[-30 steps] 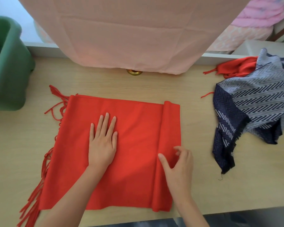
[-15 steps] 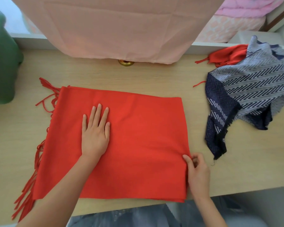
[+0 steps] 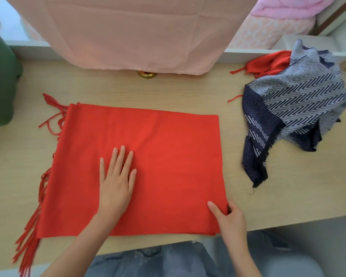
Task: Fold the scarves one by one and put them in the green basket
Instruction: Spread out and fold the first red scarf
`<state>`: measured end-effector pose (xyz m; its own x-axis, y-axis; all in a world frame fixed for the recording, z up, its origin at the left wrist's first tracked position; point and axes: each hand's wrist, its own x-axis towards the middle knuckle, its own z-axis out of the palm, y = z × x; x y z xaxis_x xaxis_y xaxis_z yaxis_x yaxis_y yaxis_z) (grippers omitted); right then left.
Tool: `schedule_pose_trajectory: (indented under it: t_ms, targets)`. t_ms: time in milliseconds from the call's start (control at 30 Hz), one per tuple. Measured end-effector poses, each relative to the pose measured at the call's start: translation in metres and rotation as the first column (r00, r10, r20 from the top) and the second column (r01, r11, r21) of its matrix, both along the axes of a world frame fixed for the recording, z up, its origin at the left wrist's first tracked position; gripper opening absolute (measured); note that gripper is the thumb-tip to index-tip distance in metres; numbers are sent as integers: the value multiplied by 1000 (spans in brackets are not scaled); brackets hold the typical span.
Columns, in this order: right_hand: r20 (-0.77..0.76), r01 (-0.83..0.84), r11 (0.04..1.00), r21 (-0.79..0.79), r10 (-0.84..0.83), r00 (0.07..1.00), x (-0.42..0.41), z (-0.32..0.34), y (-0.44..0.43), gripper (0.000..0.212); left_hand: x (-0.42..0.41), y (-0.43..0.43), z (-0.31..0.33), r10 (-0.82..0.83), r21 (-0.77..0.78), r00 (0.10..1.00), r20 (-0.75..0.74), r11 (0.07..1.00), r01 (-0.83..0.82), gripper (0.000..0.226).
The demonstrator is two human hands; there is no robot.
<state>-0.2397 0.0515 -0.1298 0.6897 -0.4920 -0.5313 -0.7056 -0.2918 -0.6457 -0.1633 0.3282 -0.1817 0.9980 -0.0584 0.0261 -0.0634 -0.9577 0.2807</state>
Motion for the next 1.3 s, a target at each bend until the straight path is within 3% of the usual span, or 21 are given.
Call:
schedule_pose_trajectory:
  t_ms: [167, 233, 333, 433, 500, 600, 733, 833, 933, 1033, 1167, 1233, 1300]
  targets:
    - [-74, 182, 913, 364, -166, 983, 1, 0, -4, 35, -9, 6, -8, -10, 42, 998, -63, 999, 13, 56]
    - [-56, 175, 906, 385, -166, 985, 2, 1, -7, 35, -8, 5, -7, -8, 50, 998, -66, 999, 12, 56]
    - [39, 43, 991, 124, -48, 998, 3, -2, -14, 15, -9, 5, -7, -13, 43, 997, -72, 999, 16, 56]
    - [83, -21, 999, -44, 25, 996, 0, -4, -11, 15, -8, 5, -8, -15, 42, 997, -78, 999, 19, 56]
    - [135, -32, 999, -22, 34, 990, -5, 0, -6, 25, -9, 4, -7, -39, 18, 998, -59, 999, 40, 55]
    - [192, -119, 992, -39, 124, 974, -23, 3, -6, 60, -18, -9, 5, -196, -136, 981, 8, 971, 195, 53]
    - [151, -357, 915, -186, 386, 910, -54, -2, -4, 84, -46, -43, 20, -583, -245, 813, -21, 791, 561, 65]
    - [172, -335, 909, -248, 381, 908, -63, -8, -5, 74, -65, -61, 10, -700, -231, 706, -109, 709, 667, 77]
    - [227, -270, 924, -271, 334, 915, -62, -8, -6, 54, -65, -67, 4, -679, -264, 724, -122, 726, 635, 75]
    - [280, -185, 945, -269, 260, 924, -59, -2, -5, 35, -60, -69, 6, -632, -338, 773, -52, 740, 582, 52]
    - [351, -51, 933, -355, 184, 918, -56, 0, -1, 30, -57, -71, 6, -580, -439, 812, -65, 747, 498, 36]
    - [389, -29, 951, -309, 154, 908, -53, 0, 3, 32, -54, -72, 8, -506, -512, 859, -78, 760, 401, 21]
    - [392, -46, 972, -230, 136, 910, -52, -1, 9, 37, -51, -75, 11, -413, -585, 903, -117, 764, 274, 23]
